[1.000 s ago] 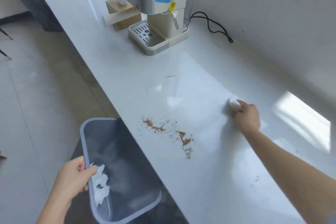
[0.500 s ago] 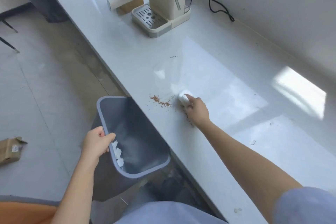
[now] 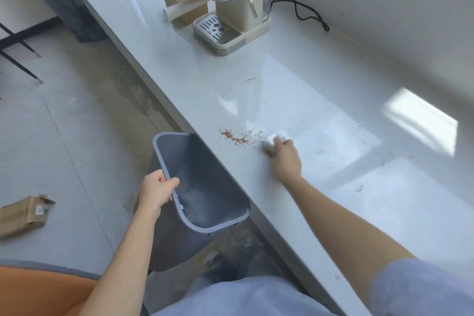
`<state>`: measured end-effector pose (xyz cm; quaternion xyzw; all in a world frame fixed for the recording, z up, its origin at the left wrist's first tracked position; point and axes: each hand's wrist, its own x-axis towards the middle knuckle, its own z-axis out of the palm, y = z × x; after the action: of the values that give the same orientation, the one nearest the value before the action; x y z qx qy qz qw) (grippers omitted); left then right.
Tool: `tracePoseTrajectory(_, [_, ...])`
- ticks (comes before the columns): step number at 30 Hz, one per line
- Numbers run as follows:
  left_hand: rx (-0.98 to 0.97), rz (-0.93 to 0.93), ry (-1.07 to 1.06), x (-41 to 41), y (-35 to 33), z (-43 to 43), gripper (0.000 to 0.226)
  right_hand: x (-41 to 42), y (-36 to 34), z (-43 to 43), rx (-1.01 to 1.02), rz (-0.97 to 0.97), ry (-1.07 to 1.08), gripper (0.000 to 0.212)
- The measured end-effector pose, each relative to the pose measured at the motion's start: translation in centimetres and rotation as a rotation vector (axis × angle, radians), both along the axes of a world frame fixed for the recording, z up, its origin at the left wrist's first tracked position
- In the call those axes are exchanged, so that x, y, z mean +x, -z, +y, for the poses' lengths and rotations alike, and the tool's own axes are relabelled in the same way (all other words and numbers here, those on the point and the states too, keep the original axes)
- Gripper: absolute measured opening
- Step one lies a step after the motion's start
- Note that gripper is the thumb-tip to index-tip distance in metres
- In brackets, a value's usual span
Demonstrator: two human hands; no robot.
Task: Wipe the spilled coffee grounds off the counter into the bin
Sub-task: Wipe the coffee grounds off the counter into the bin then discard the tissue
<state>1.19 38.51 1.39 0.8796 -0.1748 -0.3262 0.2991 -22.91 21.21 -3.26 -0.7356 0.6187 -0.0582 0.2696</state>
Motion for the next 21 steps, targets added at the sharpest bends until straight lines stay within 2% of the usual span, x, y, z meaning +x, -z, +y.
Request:
tracePoseTrajectory(2, [-0.001,-0.013,-0.004,-0.1,0.0,0.0,0.027,3.0,-0.3,1.2,0.059,-0.114,-0.082,0.042])
tracePoseTrajectory(4, [0.002,-0.021,-0.010,-0.1,0.0,-0.2,0.026,4.0,-0.9,1.1,0.104,-0.255,-0.057,0.041])
tracePoseTrajectory(7, [0.011,-0.033,-0.029,-0.2,0.3,-0.2,0.027,0.4,-2.3,-2.1,-0.021,-0.397,0.058,0.031])
tracePoseTrajectory(9, [0.018,-0.045,-0.035,-0.3,0.5,-0.3,0.031,-4.3,-2.6,-5.5,-0.096,-0.351,0.182,0.038])
tracePoseTrajectory(11, [0.028,-0.057,-0.037,-0.3,0.6,-0.4,0.033,-9.5,-2.0,-8.3,-0.137,-0.187,0.277,0.046])
tracePoseTrajectory(13, [0.049,-0.085,-0.044,-0.4,0.7,-0.5,0.034,-12.9,-0.8,-9.8,-0.141,-0.012,0.257,0.041])
tracePoseTrajectory(15, [0.070,-0.110,-0.042,-0.4,0.7,-0.6,0.033,-13.0,0.5,-9.9,-0.150,0.076,0.160,0.034])
tracePoseTrajectory(18, [0.083,-0.118,-0.029,-0.2,0.9,-0.7,0.029,-8.2,1.0,-8.0,-0.166,0.014,0.009,0.012])
tracePoseTrajectory(21, [0.124,-0.127,-0.003,0.2,1.1,-0.6,0.019,-2.2,1.1,-5.8,-0.131,-0.122,-0.108,0.020])
